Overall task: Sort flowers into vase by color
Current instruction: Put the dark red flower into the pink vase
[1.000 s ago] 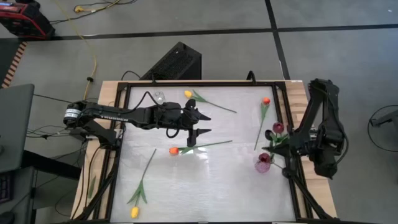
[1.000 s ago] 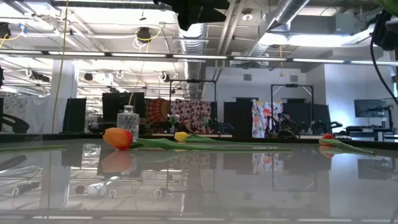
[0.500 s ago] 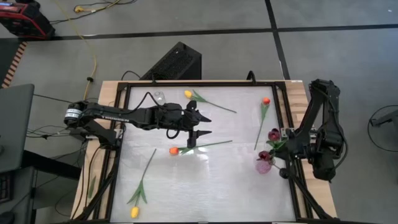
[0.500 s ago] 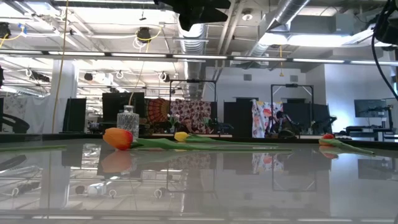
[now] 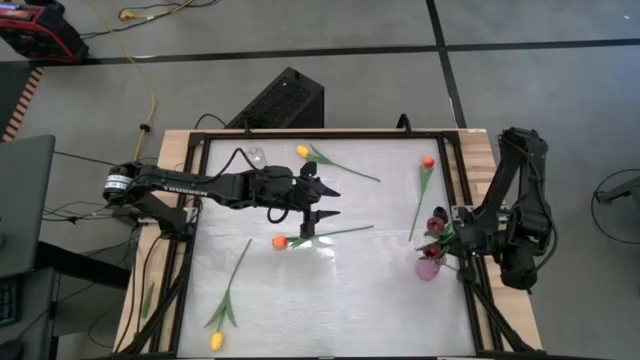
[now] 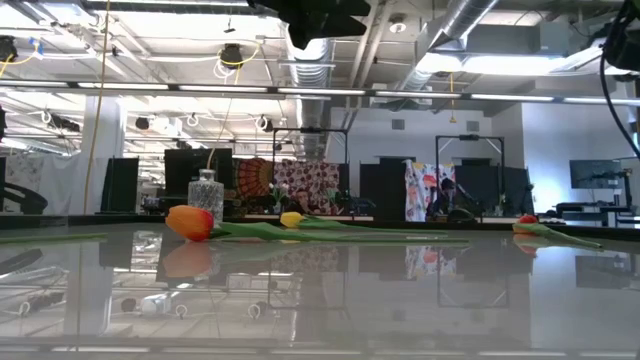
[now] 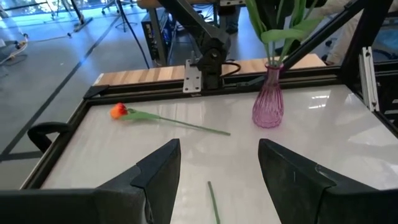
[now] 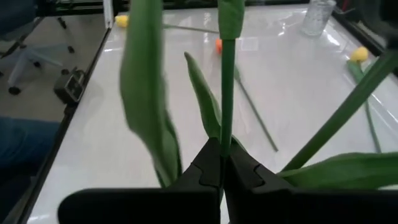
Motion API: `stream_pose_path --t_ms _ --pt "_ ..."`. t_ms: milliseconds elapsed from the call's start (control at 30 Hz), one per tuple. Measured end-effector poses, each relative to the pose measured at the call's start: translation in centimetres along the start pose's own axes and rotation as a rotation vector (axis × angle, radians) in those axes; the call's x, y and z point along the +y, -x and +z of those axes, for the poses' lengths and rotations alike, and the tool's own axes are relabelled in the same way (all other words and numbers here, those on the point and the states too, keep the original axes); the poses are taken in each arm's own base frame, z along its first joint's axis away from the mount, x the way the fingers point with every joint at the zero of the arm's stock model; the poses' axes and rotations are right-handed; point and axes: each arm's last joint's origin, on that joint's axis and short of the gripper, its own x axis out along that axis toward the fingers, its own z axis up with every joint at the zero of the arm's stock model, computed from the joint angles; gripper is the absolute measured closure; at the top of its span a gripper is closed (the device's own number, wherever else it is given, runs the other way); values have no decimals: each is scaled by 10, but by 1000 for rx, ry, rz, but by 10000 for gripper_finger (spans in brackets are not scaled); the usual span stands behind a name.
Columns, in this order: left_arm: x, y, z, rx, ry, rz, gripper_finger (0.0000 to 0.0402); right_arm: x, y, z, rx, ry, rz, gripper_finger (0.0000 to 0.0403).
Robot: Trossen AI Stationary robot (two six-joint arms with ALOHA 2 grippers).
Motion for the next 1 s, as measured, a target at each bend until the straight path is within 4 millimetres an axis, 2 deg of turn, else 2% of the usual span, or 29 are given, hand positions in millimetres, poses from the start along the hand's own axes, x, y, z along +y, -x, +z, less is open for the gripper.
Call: stream_pose_path --t_ms 100,433,600,800,1000 --pt "0 0 -3 2 0 0 196 -1 -2 1 -17 -7 -26 378" --pt "-3 -3 -31 -39 46 10 196 2 -11 0 -28 -4 -95 378" --pt "-3 -3 -32 -47 54 11 196 5 -20 -15 3 -3 -127 378" --pt "-4 -3 -31 -55 57 10 196 10 -22 -18 31 -10 -120 378" --pt "-5 -3 -30 -64 56 8 196 13 -23 -22 129 -6 -93 377"
